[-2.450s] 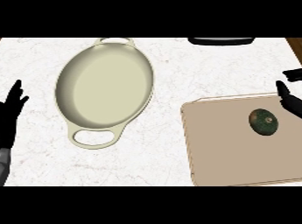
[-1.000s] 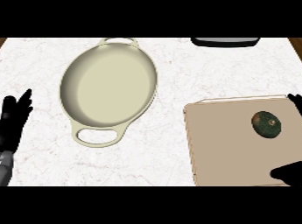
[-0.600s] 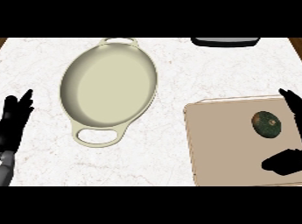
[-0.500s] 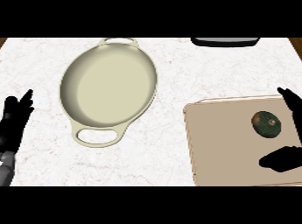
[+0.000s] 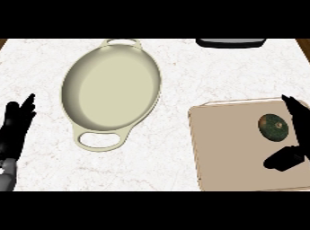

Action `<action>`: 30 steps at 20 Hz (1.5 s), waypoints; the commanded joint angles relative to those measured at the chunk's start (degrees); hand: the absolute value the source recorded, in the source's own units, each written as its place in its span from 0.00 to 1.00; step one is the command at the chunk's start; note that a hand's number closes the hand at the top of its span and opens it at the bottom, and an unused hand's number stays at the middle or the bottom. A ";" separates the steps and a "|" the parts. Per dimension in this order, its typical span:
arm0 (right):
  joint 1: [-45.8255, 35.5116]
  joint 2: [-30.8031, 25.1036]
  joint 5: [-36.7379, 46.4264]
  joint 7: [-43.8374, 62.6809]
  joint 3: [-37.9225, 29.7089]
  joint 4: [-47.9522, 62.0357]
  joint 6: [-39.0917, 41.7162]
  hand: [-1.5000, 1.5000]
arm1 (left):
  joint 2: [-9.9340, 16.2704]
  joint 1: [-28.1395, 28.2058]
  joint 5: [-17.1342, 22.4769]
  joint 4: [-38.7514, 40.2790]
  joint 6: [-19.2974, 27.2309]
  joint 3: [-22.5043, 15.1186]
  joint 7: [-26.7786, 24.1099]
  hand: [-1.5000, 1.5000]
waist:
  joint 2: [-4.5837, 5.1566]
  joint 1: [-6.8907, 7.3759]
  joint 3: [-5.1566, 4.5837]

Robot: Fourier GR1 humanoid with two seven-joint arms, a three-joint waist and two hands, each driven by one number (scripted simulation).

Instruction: Pick the squash from the tray and place it in the pot

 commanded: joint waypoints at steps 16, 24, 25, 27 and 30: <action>-4.52 11.74 12.05 -12.10 -8.55 20.71 3.41 0.00 | -2.64 -0.19 -2.84 1.16 -6.27 6.93 -1.85 0.50 | 0.05 0.04 0.00; -3.21 15.44 14.59 -14.85 -11.56 22.16 4.41 0.00 | -5.61 0.11 -5.96 3.01 -6.16 7.87 -4.03 0.50 | 0.03 -0.08 -0.01; -1.96 16.92 17.20 -17.15 -10.08 24.97 -0.42 0.00 | -6.02 -3.18 -6.13 4.09 -6.41 7.05 -1.40 0.50 | 0.06 -0.14 0.00; -3.17 14.32 14.77 -18.63 -14.03 23.33 4.66 0.00 | -5.89 -2.15 -6.99 -0.39 -6.62 7.36 1.73 0.50 | 0.00 -0.11 0.00; -6.73 18.15 17.93 -17.39 -12.51 28.59 3.41 0.00 | -5.74 -2.09 -7.79 4.35 -6.97 8.98 -3.38 0.50 | 0.05 -0.03 -0.01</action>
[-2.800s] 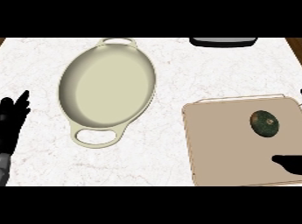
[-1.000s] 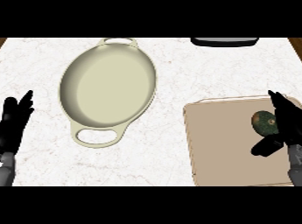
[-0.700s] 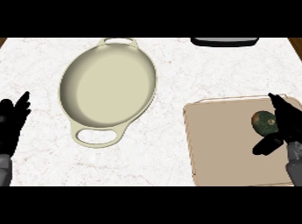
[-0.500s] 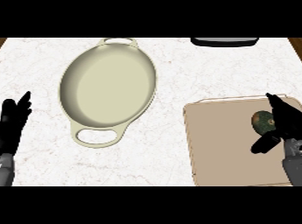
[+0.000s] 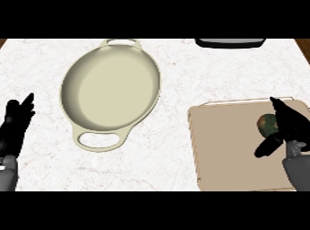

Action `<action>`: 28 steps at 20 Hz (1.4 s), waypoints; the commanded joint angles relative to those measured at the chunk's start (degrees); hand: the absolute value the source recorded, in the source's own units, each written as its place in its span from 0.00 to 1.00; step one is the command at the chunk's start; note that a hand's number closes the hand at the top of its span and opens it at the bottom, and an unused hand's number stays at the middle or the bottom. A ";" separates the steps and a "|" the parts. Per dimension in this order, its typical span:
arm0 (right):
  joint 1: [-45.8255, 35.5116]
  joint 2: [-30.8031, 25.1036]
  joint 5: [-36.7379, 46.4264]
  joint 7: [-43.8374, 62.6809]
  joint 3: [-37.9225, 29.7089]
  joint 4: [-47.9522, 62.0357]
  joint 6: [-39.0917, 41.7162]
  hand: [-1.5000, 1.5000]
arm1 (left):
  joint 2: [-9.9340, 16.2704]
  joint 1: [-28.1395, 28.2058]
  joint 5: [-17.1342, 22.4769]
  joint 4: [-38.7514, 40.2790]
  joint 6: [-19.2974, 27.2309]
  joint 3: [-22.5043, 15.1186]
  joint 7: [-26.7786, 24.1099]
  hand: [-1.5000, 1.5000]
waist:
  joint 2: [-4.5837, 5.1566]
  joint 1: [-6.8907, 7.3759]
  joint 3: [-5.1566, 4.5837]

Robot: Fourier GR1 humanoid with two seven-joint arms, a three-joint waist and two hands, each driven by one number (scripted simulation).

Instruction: Pick the squash from the tray and place it in the pot

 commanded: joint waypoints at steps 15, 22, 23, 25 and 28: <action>-2.39 -1.19 10.76 -13.77 -1.30 8.50 -8.90 1.00 | -0.71 0.60 -0.82 -4.39 -3.29 1.98 3.20 0.50 | 0.13 0.34 0.19; -6.00 0.43 8.26 -19.20 5.68 1.16 1.83 1.00 | -3.32 -0.33 -2.72 -2.18 -0.89 0.90 1.94 0.50 | 0.07 0.41 0.16; -8.77 0.41 7.74 -22.98 6.45 5.46 2.17 1.00 | -3.90 -2.70 -3.27 -2.54 -0.75 -0.26 4.47 0.50 | 0.36 1.06 0.22; -11.48 -0.94 5.89 -26.72 6.69 4.98 6.14 1.00 | -3.29 -1.49 -3.18 -1.07 -0.89 0.64 0.86 0.50 | 0.25 0.71 0.16; -10.52 -0.59 9.75 -26.05 6.26 2.04 1.90 1.00 | -2.48 2.87 -1.81 -2.71 -2.36 2.45 -0.81 0.50 | 0.05 0.22 0.16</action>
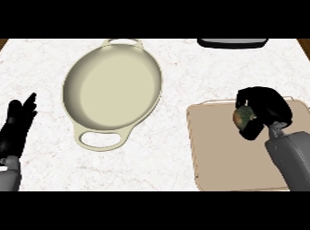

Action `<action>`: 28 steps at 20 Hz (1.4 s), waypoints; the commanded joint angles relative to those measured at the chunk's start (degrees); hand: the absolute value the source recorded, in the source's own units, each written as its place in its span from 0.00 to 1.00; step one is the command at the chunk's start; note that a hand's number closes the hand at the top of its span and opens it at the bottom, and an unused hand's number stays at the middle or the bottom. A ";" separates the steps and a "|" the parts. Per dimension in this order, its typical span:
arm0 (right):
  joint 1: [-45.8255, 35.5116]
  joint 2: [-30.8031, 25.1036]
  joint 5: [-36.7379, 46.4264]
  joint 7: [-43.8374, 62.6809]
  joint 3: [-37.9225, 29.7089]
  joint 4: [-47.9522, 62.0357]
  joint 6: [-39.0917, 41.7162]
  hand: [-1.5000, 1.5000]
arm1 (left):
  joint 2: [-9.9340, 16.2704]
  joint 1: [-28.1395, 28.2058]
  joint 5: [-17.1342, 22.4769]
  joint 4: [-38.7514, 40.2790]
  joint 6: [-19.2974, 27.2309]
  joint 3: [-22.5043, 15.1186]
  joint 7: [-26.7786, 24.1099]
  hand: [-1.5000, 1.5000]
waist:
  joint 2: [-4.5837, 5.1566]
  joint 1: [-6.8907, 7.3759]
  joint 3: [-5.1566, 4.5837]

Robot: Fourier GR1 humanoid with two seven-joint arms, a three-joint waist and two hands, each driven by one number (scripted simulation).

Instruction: Pick the squash from the tray and place it in the pot

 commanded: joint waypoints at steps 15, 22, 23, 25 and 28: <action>-11.42 7.33 -5.57 0.94 -6.48 -30.16 -8.02 1.00 | -0.91 -0.78 -0.85 -1.17 0.45 -0.05 0.80 0.50 | -0.32 -0.98 0.07; -24.55 7.66 -10.92 10.21 -8.16 -35.76 5.97 1.00 | 0.26 0.63 -1.02 -0.20 -1.11 0.72 -0.66 0.50 | -0.20 -0.49 0.03; -26.46 12.84 -5.57 13.15 -1.62 -32.20 2.15 1.00 | -0.32 -2.12 -1.00 0.38 -0.15 0.94 1.20 0.50 | -0.11 -0.26 0.01; -33.60 14.22 -8.55 18.23 -2.48 -30.10 8.01 1.00 | -1.73 -0.02 -2.06 -0.01 0.14 -0.84 -0.51 0.50 | -0.21 -0.11 -0.02; -39.04 18.31 -7.73 23.00 -0.73 -26.25 9.34 1.00 | 0.15 -2.27 -0.58 -0.44 -1.44 0.93 2.39 0.50 | -0.21 -0.17 -0.01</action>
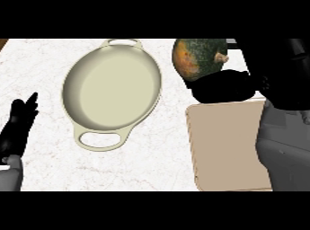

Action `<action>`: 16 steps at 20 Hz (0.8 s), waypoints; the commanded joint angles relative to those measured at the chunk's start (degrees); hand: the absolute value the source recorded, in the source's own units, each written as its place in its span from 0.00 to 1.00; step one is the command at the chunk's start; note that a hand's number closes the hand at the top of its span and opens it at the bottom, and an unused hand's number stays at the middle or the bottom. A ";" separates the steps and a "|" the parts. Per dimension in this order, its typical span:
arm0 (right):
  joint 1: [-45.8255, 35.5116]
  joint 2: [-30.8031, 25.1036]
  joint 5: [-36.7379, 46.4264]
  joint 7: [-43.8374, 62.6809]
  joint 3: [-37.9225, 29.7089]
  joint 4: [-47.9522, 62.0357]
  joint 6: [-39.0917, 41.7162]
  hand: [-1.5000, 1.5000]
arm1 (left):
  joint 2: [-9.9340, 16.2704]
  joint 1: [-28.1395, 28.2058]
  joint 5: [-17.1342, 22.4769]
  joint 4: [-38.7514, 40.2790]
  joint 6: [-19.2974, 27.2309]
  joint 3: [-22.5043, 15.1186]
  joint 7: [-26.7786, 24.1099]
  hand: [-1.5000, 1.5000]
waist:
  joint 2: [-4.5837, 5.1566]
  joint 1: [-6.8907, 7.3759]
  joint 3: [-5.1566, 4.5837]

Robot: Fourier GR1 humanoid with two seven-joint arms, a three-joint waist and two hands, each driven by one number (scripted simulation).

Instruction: Pick the squash from the tray and place it in the pot

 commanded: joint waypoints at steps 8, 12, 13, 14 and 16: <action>-20.69 7.52 -2.37 8.93 4.20 29.20 -7.20 1.00 | 0.43 -3.67 1.20 2.97 -1.51 1.00 -0.24 0.50 | 0.43 1.27 -0.06; -21.30 7.56 -6.46 6.14 7.55 37.95 -12.79 1.00 | -0.61 -3.33 -1.41 1.03 -0.08 -1.08 0.72 0.50 | 0.49 1.53 -0.03; -21.69 7.57 -6.79 3.29 5.01 39.93 -11.64 1.00 | 0.73 -2.08 0.29 2.67 -1.40 1.03 -0.68 0.50 | 0.47 1.17 -0.02; -21.77 7.57 -8.42 5.93 8.42 40.37 -13.52 1.00 | 0.98 -3.08 1.50 4.72 -2.22 1.91 -1.89 0.50 | 0.44 1.14 -0.03; -21.56 7.58 -10.15 1.68 8.12 46.31 -14.11 1.00 | -0.85 -3.57 -1.55 1.29 0.36 -0.78 1.05 0.50 | 0.55 1.55 0.00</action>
